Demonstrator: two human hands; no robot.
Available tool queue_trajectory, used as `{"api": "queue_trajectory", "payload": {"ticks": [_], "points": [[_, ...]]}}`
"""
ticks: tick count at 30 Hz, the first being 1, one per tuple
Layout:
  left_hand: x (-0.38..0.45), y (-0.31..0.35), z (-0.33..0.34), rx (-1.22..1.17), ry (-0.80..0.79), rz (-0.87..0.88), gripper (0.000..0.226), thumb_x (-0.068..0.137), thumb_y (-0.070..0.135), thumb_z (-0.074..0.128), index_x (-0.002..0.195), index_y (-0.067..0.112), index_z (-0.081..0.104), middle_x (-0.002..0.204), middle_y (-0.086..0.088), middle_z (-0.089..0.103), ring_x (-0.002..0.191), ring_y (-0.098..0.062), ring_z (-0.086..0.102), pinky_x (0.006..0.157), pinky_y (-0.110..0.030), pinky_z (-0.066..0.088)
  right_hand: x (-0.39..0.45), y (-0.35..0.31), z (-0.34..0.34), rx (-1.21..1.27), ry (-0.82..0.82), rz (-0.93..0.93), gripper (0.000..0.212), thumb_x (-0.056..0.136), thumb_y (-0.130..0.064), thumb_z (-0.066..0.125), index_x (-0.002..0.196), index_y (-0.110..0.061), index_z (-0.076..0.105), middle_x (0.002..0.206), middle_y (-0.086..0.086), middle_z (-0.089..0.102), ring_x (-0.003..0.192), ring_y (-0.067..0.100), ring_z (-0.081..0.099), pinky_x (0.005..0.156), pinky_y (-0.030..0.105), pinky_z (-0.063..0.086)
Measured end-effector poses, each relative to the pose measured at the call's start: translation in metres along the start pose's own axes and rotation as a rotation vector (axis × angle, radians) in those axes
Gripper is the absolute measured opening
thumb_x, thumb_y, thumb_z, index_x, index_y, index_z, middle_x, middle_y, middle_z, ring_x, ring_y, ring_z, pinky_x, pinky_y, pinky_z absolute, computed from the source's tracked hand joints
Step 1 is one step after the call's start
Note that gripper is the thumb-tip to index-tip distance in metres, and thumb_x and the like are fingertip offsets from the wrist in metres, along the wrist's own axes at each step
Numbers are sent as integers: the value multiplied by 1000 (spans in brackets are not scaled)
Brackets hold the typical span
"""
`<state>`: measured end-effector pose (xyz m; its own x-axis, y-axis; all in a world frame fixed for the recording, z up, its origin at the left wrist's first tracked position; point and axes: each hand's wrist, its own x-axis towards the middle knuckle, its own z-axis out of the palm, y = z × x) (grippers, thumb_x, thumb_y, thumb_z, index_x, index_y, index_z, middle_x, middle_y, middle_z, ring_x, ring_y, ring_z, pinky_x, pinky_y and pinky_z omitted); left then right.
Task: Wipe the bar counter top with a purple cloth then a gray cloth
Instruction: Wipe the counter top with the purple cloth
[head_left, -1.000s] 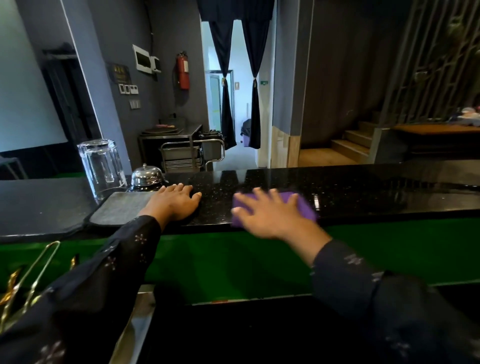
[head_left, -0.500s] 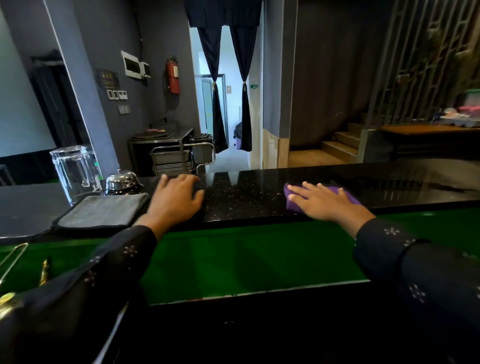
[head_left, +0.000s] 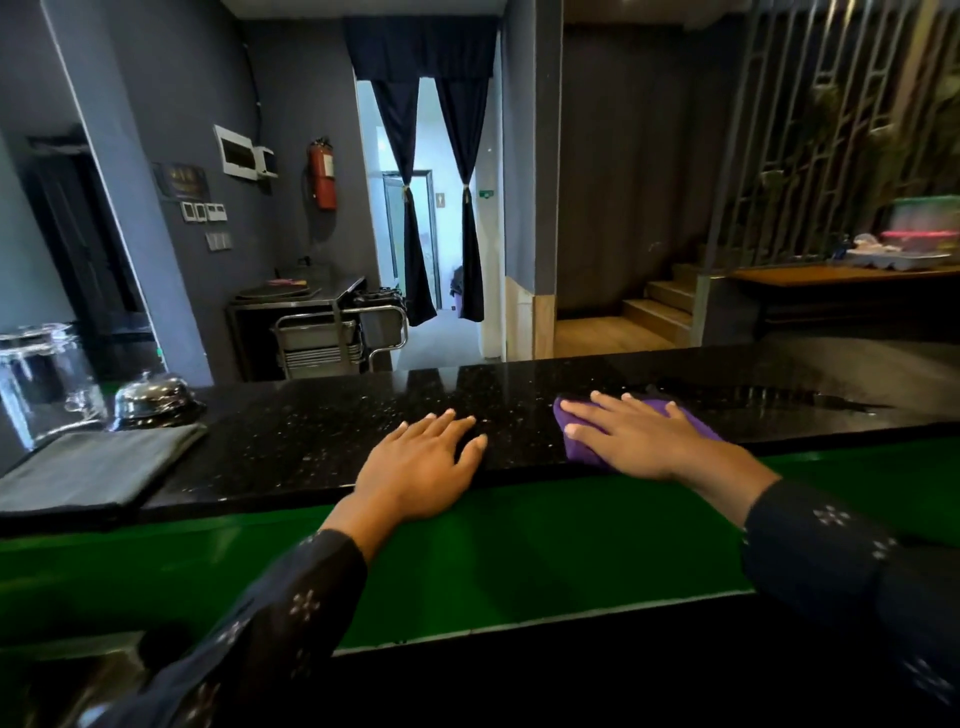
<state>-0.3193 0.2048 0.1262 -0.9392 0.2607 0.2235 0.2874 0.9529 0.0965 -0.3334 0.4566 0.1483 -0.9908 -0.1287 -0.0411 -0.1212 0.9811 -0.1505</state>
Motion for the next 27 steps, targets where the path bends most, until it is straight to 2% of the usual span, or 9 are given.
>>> {"api": "queue_trajectory", "payload": {"ticks": [5,9,12,14,16,18,20,24,27], "points": [[-1,6,-9,17,-28,-33,54,96,56,20,147,38,24,157,8,20,144,-10,18,117,-35,13,38,-11,-3,-18,-18,49,60,94,-66,15,150,-47,4,163,-2,-3,148,32,-3,109,69,-6],[-6,13,-17,-12,-83,-64,53,97,55,22,147,38,23,157,9,19,144,-12,18,117,-36,13,23,-3,-2,-22,-49,-104,57,94,-66,14,148,-50,3,162,-6,-5,149,28,-3,110,66,-5],[4,17,-26,-49,-158,-133,52,95,53,34,143,32,34,150,1,35,136,-20,35,112,-39,28,3,35,-2,-34,-55,-228,54,94,-66,15,146,-56,5,162,-12,-4,149,21,-1,113,61,-4],[19,26,-33,-40,-183,-200,48,92,55,43,131,27,47,135,-3,48,123,-23,48,105,-42,37,8,61,-8,-25,-59,-193,54,94,-67,15,145,-56,5,162,-13,-3,149,20,0,113,60,-3],[40,41,-35,19,-129,-240,48,90,57,43,123,23,52,127,-6,52,117,-25,52,101,-46,41,26,70,-14,-14,-62,-112,56,94,-67,15,147,-54,6,162,-11,-3,149,23,-1,112,62,-4],[59,62,-26,7,-64,-228,55,90,58,41,130,21,48,133,-9,50,121,-28,50,103,-48,39,42,64,-16,-6,-58,-28,58,94,-66,15,149,-49,6,162,-7,-4,149,26,-4,111,64,-6],[77,81,-13,-62,-41,-204,62,91,59,39,140,22,39,144,-10,43,130,-29,43,110,-49,31,50,59,-14,-24,-54,-20,60,94,-66,14,150,-47,4,163,-5,-6,148,29,-6,110,66,-7],[101,90,13,-74,-103,-223,69,91,64,27,149,28,23,158,-6,19,145,-24,16,116,-49,7,47,93,-12,-51,-52,-119,57,93,-67,14,147,-52,2,162,-9,-6,149,25,-4,111,64,-6],[106,87,23,-39,-141,-214,68,92,65,19,150,31,18,160,-4,11,147,-22,8,116,-47,3,67,127,-22,-44,-68,-24,57,93,-69,14,147,-54,3,162,-10,-6,149,27,-3,110,66,-4]]}}
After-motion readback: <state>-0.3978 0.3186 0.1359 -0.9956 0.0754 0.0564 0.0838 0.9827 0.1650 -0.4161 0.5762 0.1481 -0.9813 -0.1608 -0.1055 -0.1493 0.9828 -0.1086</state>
